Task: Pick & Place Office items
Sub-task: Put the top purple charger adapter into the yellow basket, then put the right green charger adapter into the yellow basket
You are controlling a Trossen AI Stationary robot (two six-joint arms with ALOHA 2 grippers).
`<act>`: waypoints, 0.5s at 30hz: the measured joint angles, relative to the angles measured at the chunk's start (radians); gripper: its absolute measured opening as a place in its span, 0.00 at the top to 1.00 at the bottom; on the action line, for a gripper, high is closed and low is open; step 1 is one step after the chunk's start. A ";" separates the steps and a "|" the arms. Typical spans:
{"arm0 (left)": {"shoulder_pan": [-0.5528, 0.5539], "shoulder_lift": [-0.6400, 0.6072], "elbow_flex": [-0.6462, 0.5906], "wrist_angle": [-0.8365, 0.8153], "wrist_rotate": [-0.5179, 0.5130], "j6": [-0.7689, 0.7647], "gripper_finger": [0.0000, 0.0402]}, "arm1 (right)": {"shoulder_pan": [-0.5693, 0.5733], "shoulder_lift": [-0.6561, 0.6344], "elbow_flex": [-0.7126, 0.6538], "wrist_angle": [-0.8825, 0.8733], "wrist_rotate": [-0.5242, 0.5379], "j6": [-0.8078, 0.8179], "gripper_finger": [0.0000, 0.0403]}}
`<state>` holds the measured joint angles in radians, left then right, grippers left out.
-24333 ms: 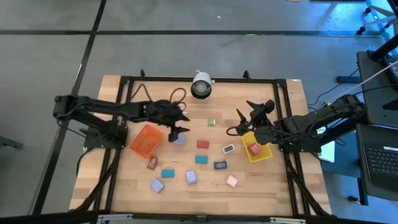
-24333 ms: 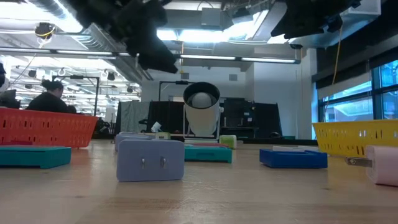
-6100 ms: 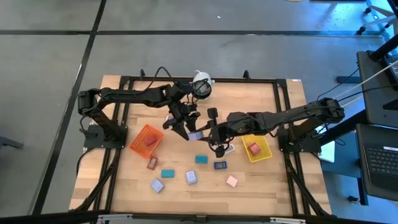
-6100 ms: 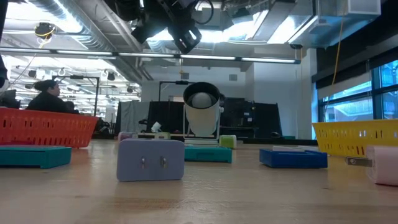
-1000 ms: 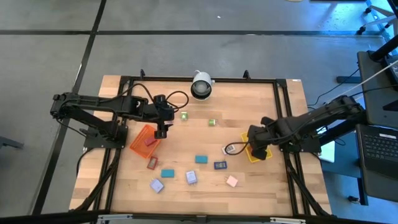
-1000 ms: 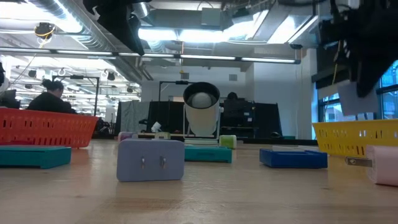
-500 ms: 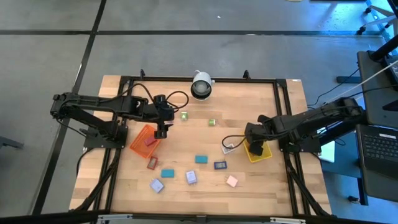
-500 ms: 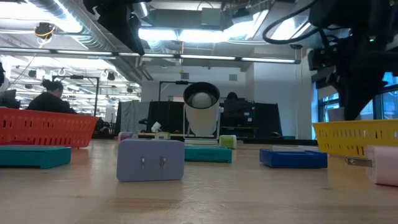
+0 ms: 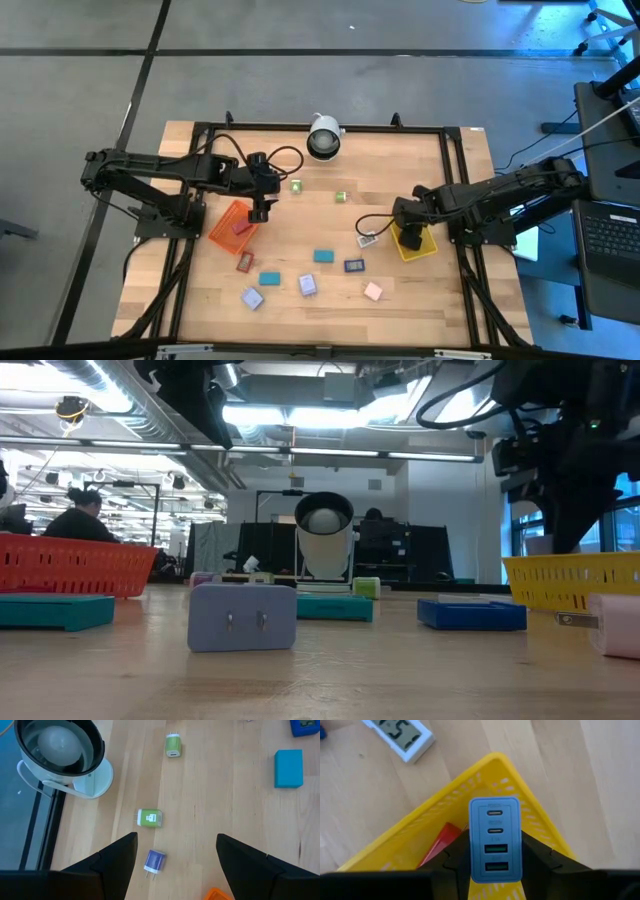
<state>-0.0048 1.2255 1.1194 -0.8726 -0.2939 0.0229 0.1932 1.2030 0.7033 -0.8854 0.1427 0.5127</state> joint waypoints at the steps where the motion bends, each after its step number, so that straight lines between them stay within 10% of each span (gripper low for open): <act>1: 0.000 0.000 0.000 0.000 0.000 -0.003 0.34 | 0.000 0.000 0.000 0.000 -0.001 0.005 0.68; 15: 0.000 0.000 0.000 0.000 0.007 -0.018 0.34 | 0.000 0.000 0.000 -0.034 0.019 0.043 0.45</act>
<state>-0.0048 1.2255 1.1194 -0.8730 -0.2868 0.0051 0.1932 1.2030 0.7033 -0.9196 0.1617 0.5561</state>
